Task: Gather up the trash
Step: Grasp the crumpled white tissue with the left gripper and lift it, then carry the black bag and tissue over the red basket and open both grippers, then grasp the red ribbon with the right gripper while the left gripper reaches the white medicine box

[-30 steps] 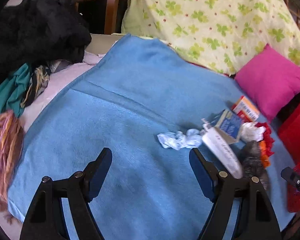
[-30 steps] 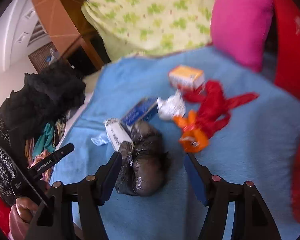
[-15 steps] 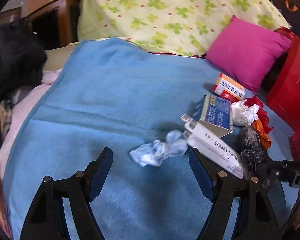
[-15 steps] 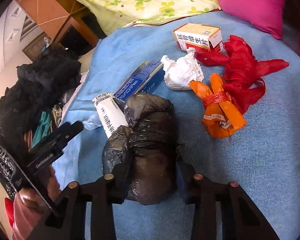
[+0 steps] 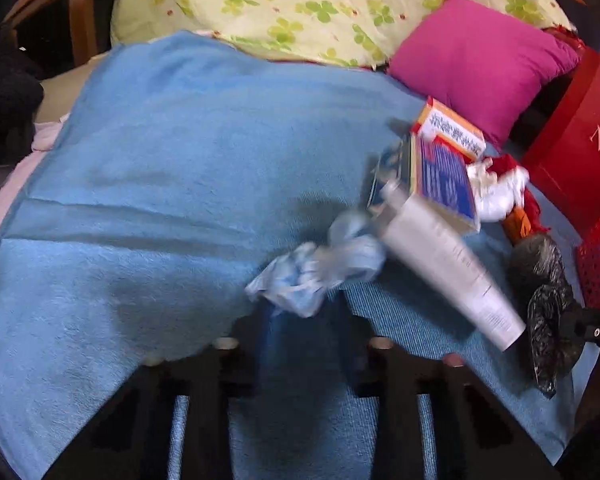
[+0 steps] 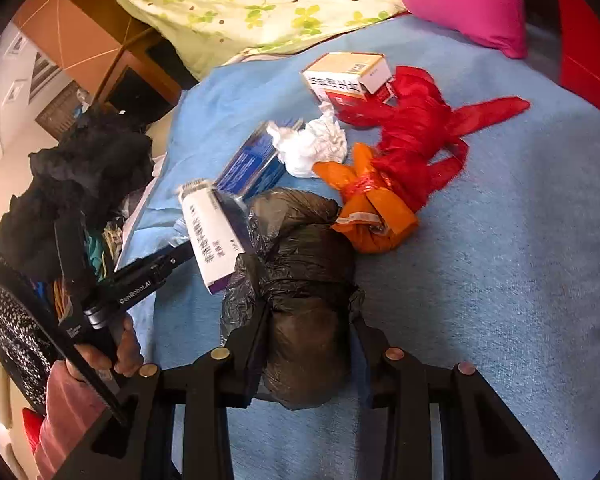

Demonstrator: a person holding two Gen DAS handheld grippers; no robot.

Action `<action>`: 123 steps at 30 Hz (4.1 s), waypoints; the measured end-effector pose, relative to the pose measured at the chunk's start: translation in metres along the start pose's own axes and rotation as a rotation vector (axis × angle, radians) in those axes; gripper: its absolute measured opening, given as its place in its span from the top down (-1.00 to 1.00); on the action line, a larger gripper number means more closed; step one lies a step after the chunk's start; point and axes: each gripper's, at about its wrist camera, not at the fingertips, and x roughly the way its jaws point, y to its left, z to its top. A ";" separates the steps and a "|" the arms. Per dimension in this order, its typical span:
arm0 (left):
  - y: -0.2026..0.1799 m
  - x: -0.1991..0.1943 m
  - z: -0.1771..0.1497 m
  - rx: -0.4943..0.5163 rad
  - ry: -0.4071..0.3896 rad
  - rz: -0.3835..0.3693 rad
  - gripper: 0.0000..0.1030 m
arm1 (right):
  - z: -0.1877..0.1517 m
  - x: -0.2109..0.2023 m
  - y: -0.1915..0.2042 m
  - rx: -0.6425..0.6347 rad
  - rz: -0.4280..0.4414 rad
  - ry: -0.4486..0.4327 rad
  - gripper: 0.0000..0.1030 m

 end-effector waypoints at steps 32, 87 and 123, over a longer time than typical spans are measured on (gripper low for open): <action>-0.015 0.003 0.008 0.032 -0.044 -0.071 0.09 | -0.004 0.014 0.006 0.013 -0.011 0.005 0.14; -0.265 -0.188 -0.026 0.243 -0.395 -0.126 0.57 | -0.031 -0.265 -0.059 0.059 0.046 -0.639 0.23; -0.349 -0.142 0.010 0.291 -0.265 -0.207 -0.35 | -0.058 -0.333 -0.138 0.277 -0.073 -0.910 -0.31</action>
